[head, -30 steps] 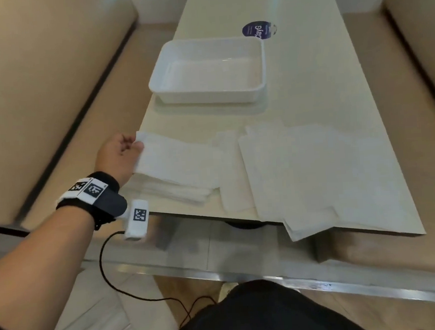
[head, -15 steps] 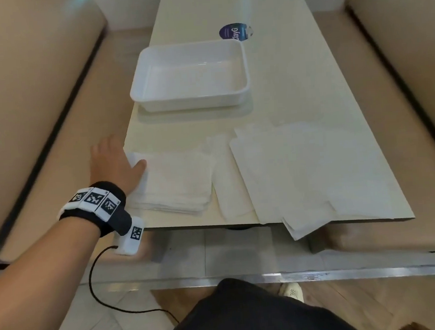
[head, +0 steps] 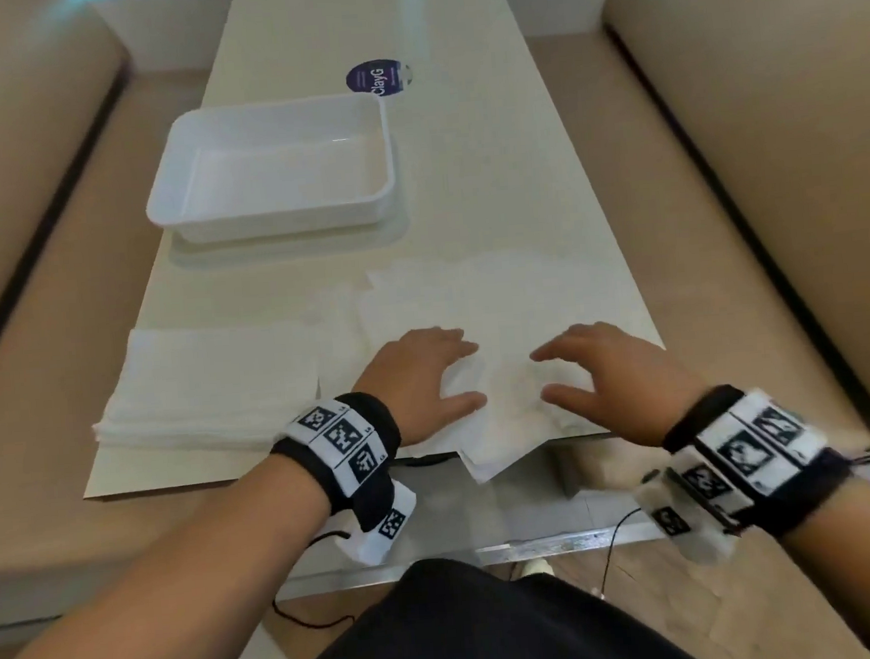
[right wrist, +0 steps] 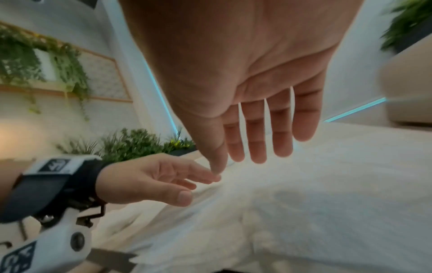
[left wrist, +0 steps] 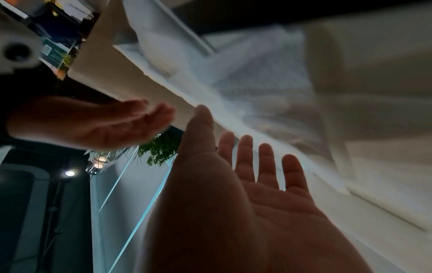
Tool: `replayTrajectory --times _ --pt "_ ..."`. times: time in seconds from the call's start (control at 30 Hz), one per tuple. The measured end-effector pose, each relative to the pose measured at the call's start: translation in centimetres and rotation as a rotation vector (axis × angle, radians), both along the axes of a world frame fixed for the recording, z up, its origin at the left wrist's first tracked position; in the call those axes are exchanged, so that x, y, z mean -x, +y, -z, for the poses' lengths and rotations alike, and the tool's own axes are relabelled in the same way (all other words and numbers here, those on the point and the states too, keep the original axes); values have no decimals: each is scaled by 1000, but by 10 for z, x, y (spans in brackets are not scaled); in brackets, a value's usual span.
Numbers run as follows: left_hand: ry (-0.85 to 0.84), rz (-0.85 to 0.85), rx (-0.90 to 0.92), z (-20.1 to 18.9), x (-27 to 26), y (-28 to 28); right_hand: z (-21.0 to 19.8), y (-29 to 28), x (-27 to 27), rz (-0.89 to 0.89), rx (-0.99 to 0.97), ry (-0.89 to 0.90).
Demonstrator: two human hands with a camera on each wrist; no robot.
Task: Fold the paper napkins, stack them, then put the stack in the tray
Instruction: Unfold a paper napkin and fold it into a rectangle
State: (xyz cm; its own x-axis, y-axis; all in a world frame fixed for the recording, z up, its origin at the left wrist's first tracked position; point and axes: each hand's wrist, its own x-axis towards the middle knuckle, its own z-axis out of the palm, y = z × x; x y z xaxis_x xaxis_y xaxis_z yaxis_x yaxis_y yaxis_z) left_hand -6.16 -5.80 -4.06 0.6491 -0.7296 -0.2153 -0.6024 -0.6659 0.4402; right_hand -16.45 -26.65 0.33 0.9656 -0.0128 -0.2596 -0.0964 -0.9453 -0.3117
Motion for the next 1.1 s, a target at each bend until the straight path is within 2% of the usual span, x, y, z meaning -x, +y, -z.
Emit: replayTrajectory --times 0.07,0.2,0.43,0.53,0.63,0.8,0.87,1.03,1.1 --pt "10 20 -78 3 9 -10 10 4 -13 -94 57 46" --pt "53 -11 -68 4 17 -14 24 2 -22 -203 94 99" --pt "88 -69 -10 5 22 -9 31 -11 -22 -273 47 -127" --pt "26 -98 69 5 22 -6 27 -15 -23 -256 -29 -270" --pt "-43 -172 208 3 21 -2 19 -18 -22 -189 -152 -309" --pt "-41 -287 482 0 24 4 8 -26 -26 115 -278 -68" --pt "-40 -273 569 0 27 5 7 -30 -32 213 -316 -47" --pt "-112 -147 607 11 27 14 5 -31 -44 454 -675 5" --pt "-143 -108 576 15 27 18 5 -31 -47 481 -738 -40"
